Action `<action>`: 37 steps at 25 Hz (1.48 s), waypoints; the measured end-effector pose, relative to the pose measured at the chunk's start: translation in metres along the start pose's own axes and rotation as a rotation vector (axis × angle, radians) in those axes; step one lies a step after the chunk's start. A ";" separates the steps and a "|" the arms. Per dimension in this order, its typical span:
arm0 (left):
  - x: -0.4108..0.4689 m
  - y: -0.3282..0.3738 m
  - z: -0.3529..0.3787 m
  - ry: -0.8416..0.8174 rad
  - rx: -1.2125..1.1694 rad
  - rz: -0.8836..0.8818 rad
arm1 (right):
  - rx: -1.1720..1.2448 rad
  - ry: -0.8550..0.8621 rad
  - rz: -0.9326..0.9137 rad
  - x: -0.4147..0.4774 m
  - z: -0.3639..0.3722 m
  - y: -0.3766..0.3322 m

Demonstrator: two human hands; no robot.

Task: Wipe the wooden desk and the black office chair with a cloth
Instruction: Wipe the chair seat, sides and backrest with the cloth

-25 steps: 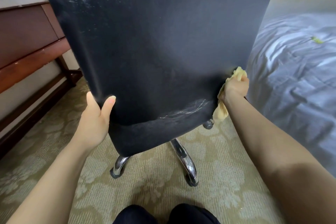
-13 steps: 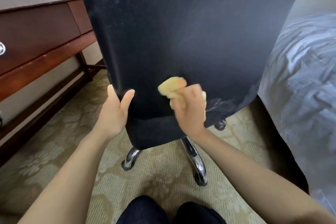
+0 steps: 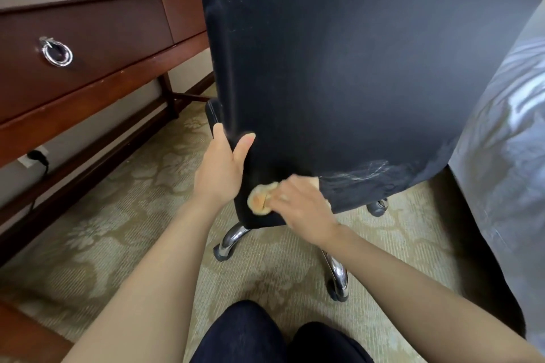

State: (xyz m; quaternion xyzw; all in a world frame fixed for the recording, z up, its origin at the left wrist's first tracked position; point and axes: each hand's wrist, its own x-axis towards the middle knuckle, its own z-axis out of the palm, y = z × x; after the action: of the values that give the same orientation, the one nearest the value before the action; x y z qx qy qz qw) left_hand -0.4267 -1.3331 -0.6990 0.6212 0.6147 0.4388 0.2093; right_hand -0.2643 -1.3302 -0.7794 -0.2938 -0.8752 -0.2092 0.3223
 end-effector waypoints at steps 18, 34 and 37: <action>0.000 -0.004 -0.006 -0.068 -0.123 0.002 | -0.022 0.111 0.091 0.003 0.038 -0.032; -0.006 0.003 0.005 0.065 -0.058 -0.079 | 0.124 0.434 0.646 -0.014 -0.019 0.018; -0.021 0.002 0.014 0.196 -0.031 -0.005 | 0.192 0.515 0.716 0.002 -0.015 0.010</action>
State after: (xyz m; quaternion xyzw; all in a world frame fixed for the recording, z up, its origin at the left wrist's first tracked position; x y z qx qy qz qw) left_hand -0.4116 -1.3497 -0.7112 0.5703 0.6271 0.5063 0.1587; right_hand -0.2525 -1.3305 -0.7651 -0.4852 -0.6251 -0.0686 0.6075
